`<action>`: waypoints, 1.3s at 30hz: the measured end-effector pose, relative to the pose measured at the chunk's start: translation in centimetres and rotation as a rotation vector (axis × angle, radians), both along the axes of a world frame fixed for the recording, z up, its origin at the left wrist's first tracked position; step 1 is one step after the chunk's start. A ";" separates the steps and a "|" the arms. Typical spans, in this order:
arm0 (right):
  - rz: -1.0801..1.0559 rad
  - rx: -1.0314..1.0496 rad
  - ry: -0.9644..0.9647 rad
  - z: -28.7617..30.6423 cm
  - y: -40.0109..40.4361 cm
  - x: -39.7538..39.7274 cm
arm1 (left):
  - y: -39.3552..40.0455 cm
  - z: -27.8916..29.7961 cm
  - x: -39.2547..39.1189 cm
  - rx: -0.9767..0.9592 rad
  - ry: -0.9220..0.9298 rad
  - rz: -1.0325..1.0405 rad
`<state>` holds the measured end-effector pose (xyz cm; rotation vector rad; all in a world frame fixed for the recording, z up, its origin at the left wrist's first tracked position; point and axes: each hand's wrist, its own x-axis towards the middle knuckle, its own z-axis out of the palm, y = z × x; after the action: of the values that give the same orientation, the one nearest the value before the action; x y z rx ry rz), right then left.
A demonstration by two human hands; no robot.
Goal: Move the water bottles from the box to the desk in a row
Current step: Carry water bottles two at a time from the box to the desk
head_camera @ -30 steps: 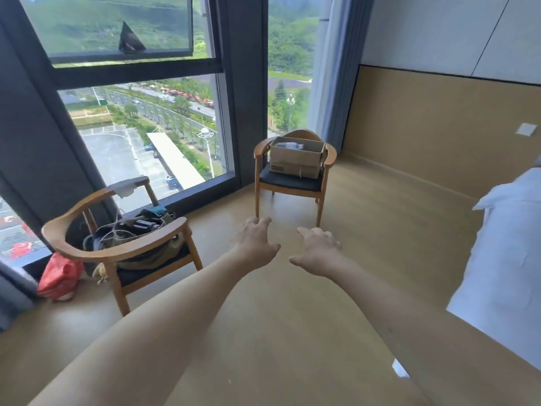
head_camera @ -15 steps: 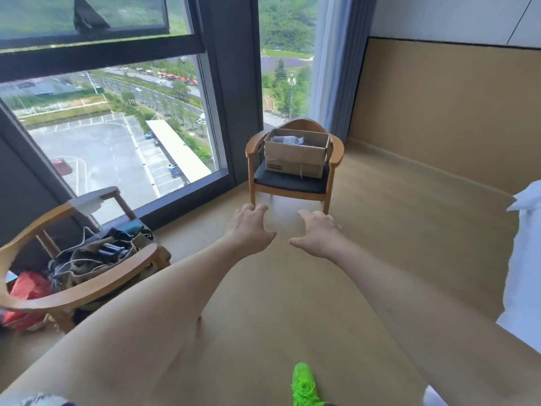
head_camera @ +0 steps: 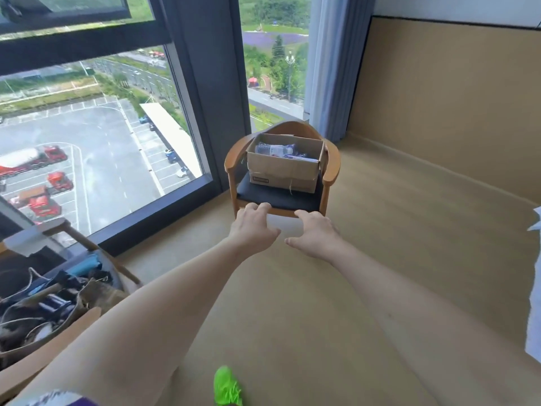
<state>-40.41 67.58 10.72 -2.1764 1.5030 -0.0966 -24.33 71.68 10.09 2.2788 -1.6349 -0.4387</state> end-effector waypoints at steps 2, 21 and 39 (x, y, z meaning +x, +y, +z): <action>-0.024 0.016 0.005 -0.8 -3.0 0.5 | -3.4 -0.6 0.3 0.011 0.020 -0.021; -0.119 0.082 0.081 -2.9 -35.5 14.7 | -40.3 -1.7 15.3 0.018 0.052 -0.161; -0.016 0.320 0.152 -14.3 -64.9 19.5 | -64.4 -13.1 20.6 0.298 -0.039 -0.117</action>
<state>-20.93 2.64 -3.53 -1.9499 1.5003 0.2911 -3.69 7.24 -3.00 2.4182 -1.8359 -0.7132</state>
